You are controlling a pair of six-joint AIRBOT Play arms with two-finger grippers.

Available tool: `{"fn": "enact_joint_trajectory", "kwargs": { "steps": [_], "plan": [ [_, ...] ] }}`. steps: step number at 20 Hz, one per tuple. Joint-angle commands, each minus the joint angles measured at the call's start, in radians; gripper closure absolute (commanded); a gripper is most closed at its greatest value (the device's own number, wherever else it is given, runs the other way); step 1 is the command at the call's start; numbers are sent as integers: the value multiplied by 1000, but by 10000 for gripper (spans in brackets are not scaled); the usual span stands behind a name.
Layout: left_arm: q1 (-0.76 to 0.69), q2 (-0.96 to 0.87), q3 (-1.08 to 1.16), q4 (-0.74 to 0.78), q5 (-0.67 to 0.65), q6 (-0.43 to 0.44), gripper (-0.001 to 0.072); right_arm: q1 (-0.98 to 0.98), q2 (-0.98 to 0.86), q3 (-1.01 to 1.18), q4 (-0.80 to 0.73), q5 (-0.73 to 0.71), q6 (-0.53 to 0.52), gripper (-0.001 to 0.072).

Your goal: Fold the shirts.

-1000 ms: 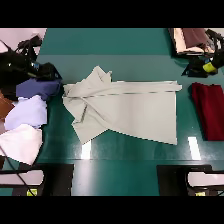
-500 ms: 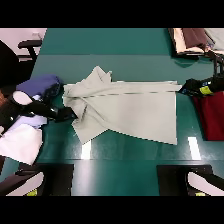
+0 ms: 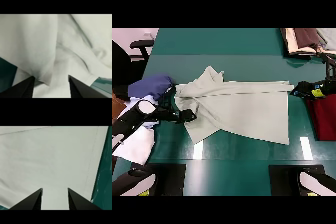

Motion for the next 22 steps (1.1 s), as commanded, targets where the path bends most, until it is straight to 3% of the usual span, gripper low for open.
{"fn": "enact_joint_trajectory", "kwargs": {
  "steps": [1, 9, 10, 11, 12, 14, 15, 17, 20, 22],
  "plan": [
    [-6, 1, -3, -2, 58, -23, 207, 0, 1, -2, 1, 2, 1, 335],
    [-6, 1, -3, -2, 73, -61, 209, 0, 1, -2, 2, 10, 2, 335],
    [-6, 1, -3, -2, 62, -61, 319, 0, 1, -2, 2, 11, 2, 335],
    [-6, 1, -3, -2, 51, -53, 495, 0, 1, -2, 2, 10, 2, 335],
    [-6, 1, -3, -2, 46, -42, 562, 0, 1, -2, 2, 11, 2, 335],
    [-6, 1, -3, -2, 47, -35, 598, 0, 1, -2, 2, 13, 2, 335],
    [-6, 1, -3, 0, 50, -29, 683, 0, 2, -2, 2, 18, 2, 336],
    [3, 2, 18, 35, 43, -32, 683, -5, 2, -2, -3, 59, 1, 335],
    [81, 5, 144, 145, -79, -29, 683, -69, 7, -5, -11, 194, -23, 335],
    [156, 14, 249, 238, -160, -27, 683, -145, 56, -65, -10, 213, -24, 335]
  ]
}}
